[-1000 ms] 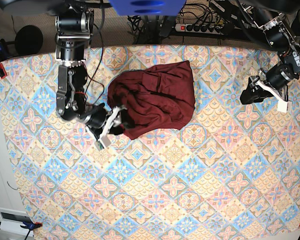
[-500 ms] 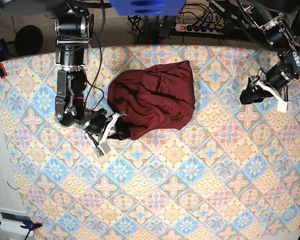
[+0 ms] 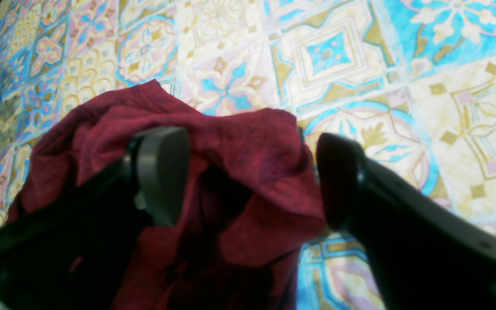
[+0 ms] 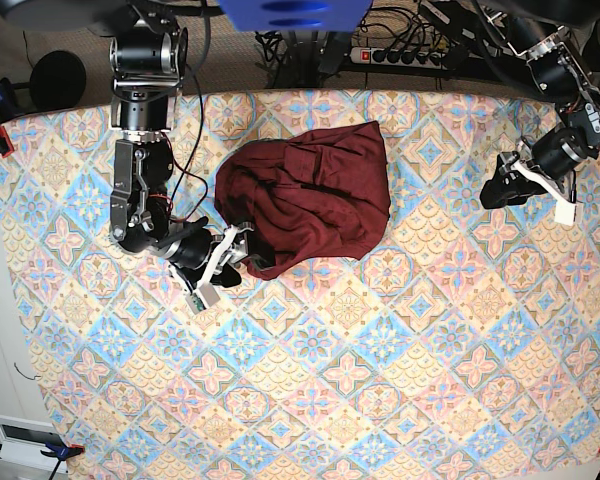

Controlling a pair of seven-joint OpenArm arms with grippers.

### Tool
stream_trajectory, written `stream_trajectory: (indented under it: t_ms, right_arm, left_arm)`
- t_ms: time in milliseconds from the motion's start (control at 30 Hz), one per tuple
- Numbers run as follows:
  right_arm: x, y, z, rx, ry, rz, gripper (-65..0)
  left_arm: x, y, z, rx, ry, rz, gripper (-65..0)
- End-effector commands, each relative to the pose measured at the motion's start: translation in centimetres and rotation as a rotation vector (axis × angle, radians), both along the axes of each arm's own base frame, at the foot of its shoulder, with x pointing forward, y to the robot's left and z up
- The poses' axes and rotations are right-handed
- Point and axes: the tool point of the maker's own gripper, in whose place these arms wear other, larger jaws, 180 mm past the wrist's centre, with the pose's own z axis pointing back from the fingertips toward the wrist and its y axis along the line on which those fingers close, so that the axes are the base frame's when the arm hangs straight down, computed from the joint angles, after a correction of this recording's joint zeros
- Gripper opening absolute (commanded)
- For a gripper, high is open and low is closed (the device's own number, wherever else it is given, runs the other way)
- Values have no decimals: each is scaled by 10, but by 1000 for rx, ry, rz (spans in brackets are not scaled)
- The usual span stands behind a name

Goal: Layout the t-shirt on the table in an organized manner, then fold the t-shirt properly

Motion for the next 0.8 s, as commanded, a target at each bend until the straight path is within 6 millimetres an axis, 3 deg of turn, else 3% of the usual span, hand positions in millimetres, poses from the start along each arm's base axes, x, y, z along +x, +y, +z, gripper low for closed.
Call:
stream_trajectory:
  t_ms: [0,300,500,667,767]
  right_arm:
    - [12,1,20,31,-64,-5,-202]
    - [13,3,17,32,-54,-5,-235]
    - [10,2,-3,65,3,-28,-245]
    - [10,2,-3,67,1,-29,-308]
    - [10,3,0,67,-9,-27,-384]
  left_arm:
    - [7,4,13,12,-47,-2,-296]
    - [7,4,13,12,-47,-3,-296]
    - [7,3,13,9,-49,-3,-296]
    - [7,4,13,8,-51,-2,-296]
    - [7,4,13,8,-51,-2,-296]
